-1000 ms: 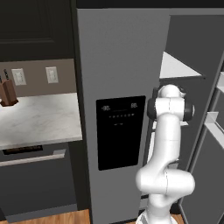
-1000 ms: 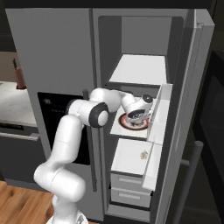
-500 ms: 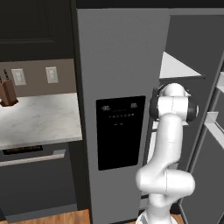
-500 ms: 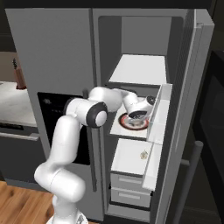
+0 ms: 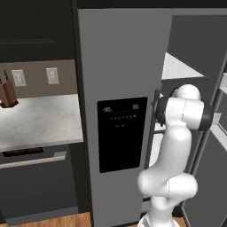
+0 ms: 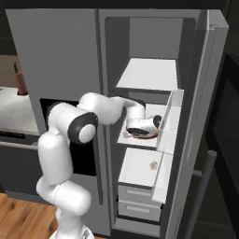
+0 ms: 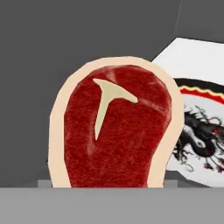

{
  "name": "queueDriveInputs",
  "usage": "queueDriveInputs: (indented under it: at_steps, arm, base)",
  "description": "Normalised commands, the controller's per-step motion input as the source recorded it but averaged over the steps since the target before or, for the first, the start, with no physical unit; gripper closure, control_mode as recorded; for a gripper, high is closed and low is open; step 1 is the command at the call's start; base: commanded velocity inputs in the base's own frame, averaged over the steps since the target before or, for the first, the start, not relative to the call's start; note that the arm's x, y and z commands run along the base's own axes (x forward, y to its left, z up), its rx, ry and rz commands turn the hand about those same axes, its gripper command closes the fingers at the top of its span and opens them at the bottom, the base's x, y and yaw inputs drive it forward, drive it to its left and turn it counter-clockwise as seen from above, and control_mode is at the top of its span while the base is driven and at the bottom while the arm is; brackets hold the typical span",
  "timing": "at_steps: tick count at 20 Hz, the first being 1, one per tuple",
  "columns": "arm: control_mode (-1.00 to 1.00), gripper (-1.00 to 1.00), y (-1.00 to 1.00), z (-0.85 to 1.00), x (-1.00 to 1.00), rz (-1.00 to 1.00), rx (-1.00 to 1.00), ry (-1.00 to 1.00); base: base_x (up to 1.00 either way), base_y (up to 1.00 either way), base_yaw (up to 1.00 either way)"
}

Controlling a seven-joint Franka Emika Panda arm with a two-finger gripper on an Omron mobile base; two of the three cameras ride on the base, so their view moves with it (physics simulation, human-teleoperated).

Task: Transport the steak from the fridge to the microwave and turn on the microwave.

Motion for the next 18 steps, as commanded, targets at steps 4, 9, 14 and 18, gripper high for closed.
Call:
queueDriveInputs:
  at_steps: [4,9,14,18]
  arm:
    - [-1.00,1.00,0.10,0.91,-0.81,-0.03,0.00,-0.26]
    - [-1.00,1.00,0.24,0.97,-0.77,-0.13,-0.07,-0.12]
    - [-1.00,1.00,0.42,0.96,-0.82,-0.13,-0.06,0.19]
    - [-1.00,1.00,0.29,0.92,-0.90,-0.14,-0.01,0.34]
  base:
    - [0.00,0.00,0.00]
    - [0.00,0.00,0.00]
    - [0.00,0.00,0.00]
    - [0.00,0.00,0.00]
